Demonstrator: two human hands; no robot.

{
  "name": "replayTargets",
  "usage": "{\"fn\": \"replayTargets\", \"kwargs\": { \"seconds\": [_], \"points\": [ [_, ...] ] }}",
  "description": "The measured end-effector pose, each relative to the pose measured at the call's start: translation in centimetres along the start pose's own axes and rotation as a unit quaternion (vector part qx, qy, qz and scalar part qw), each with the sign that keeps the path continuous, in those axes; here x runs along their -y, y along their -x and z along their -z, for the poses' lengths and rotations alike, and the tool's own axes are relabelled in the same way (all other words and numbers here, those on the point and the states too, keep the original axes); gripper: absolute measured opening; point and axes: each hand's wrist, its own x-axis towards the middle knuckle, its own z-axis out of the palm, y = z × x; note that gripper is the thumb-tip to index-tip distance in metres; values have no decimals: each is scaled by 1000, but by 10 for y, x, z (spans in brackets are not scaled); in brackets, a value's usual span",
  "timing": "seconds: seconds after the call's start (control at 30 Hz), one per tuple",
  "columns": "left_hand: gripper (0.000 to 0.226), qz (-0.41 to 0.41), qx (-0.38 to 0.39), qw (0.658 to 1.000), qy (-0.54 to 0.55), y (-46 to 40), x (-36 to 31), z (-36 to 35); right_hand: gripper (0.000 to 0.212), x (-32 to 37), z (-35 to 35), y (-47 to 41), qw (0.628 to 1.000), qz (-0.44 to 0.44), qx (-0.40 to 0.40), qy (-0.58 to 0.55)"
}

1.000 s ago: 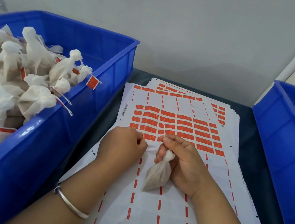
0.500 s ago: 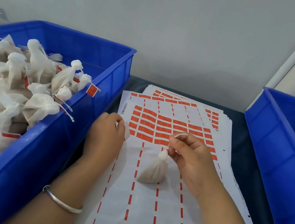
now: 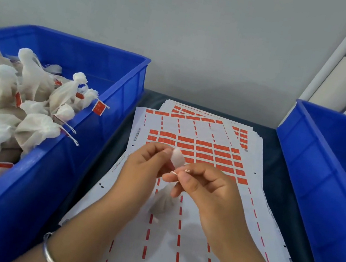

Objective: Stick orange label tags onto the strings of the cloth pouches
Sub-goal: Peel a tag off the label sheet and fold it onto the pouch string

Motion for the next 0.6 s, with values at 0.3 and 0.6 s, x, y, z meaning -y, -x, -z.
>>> {"fn": "replayTargets", "kwargs": {
  "seconds": [0.3, 0.6],
  "points": [
    [24, 79, 97, 991, 50, 11, -1, -7, 8, -7, 12, 4, 988, 38, -133, 73],
    [31, 107, 85, 988, 67, 12, -3, -7, 13, -21, 16, -1, 985, 21, -162, 56]
  ]
}}
